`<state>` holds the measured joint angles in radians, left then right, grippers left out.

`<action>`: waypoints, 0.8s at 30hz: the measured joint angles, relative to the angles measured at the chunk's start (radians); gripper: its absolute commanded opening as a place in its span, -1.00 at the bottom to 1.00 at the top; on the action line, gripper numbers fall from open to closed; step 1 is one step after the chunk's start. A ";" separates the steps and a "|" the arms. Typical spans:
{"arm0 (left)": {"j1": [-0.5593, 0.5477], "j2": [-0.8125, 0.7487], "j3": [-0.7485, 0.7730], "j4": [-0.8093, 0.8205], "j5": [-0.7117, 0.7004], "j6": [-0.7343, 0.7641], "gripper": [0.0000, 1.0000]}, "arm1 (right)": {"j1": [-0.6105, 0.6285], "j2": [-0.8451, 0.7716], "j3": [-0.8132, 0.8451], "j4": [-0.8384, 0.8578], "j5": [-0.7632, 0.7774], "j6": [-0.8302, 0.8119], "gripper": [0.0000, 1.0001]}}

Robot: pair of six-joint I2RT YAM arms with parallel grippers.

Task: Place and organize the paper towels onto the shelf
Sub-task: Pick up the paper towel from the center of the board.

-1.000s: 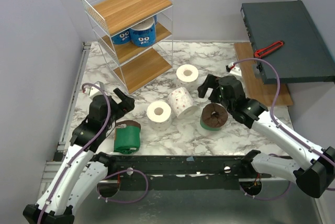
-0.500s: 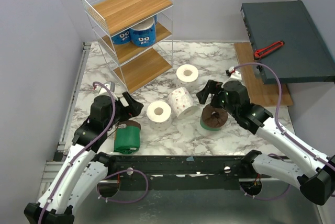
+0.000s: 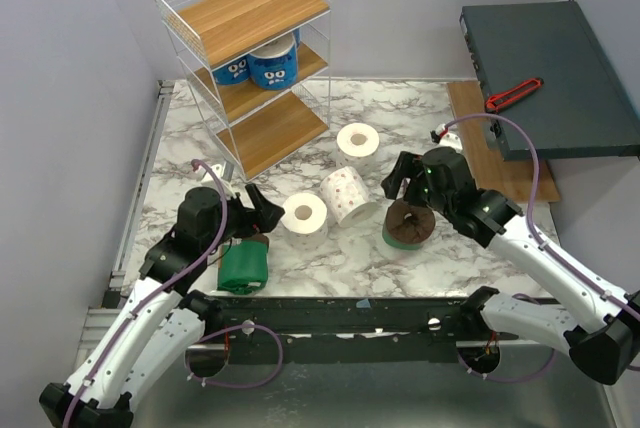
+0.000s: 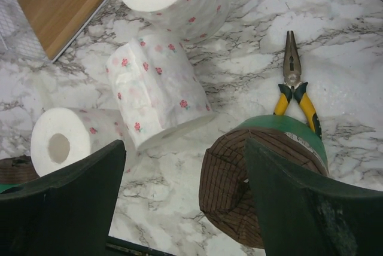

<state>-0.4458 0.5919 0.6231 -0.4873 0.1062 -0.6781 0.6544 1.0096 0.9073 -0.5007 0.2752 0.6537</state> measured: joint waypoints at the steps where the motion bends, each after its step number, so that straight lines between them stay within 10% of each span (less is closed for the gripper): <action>1: -0.001 0.000 -0.004 0.002 0.000 0.000 0.76 | 0.000 0.009 0.019 -0.020 0.005 0.000 0.63; 24: -0.002 0.051 -0.090 0.103 0.015 -0.046 0.75 | 0.001 0.003 -0.010 -0.372 0.202 0.144 0.67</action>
<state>-0.4473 0.6426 0.5327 -0.3843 0.1215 -0.7242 0.6556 1.0122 0.8978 -0.8726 0.4774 0.7975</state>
